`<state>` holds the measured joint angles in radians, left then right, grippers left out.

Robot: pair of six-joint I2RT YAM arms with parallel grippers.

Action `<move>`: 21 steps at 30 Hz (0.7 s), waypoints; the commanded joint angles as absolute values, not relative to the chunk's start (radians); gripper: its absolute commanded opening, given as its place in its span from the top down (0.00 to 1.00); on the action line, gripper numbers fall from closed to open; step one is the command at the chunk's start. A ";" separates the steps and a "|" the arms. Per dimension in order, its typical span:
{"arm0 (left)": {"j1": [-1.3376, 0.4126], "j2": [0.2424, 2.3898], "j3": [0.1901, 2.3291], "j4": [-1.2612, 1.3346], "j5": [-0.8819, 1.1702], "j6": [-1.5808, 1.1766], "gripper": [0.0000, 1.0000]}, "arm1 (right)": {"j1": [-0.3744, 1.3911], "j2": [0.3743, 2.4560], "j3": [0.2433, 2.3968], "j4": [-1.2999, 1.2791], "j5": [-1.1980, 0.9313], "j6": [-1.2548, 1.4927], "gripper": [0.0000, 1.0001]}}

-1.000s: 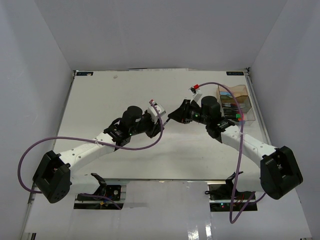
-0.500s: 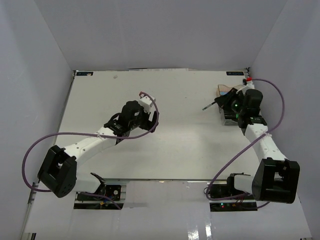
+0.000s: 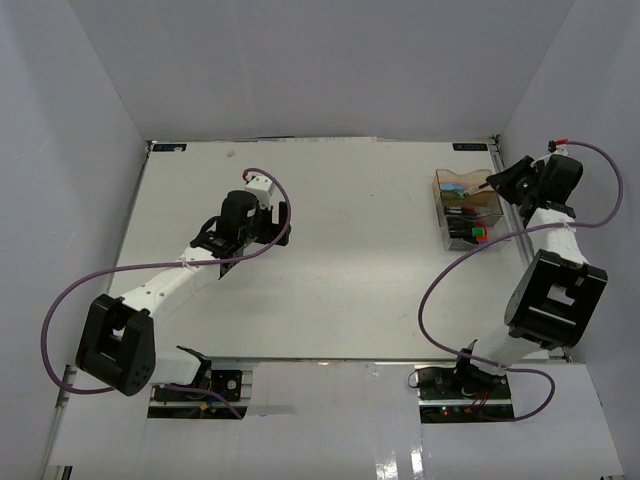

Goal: Sort the stationery into containers
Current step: Place the pen in the storage box.

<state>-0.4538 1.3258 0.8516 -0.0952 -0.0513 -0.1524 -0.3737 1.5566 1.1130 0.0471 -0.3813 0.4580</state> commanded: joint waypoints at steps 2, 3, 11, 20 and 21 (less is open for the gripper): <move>-0.449 1.302 0.881 -0.101 -0.041 -0.164 0.02 | -0.374 1.640 1.184 0.044 -0.443 0.448 0.85; -0.448 1.305 0.881 -0.101 -0.037 -0.164 0.02 | -0.374 1.653 1.184 0.052 -0.446 0.451 0.85; -0.446 1.307 0.879 -0.100 -0.028 -0.164 0.02 | -0.373 1.785 1.218 0.031 -0.492 0.434 0.74; -0.445 1.301 0.881 -0.101 -0.023 -0.164 0.02 | -0.373 1.760 1.252 -0.081 -0.330 0.371 0.29; -0.445 1.301 0.881 -0.100 -0.021 -0.164 0.02 | -0.373 1.738 1.253 -0.095 -0.309 0.367 0.25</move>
<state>-0.4526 1.3258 0.8516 -0.1040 -0.0368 -0.1581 -0.3717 1.8061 1.2095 -0.0448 -0.3885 0.4068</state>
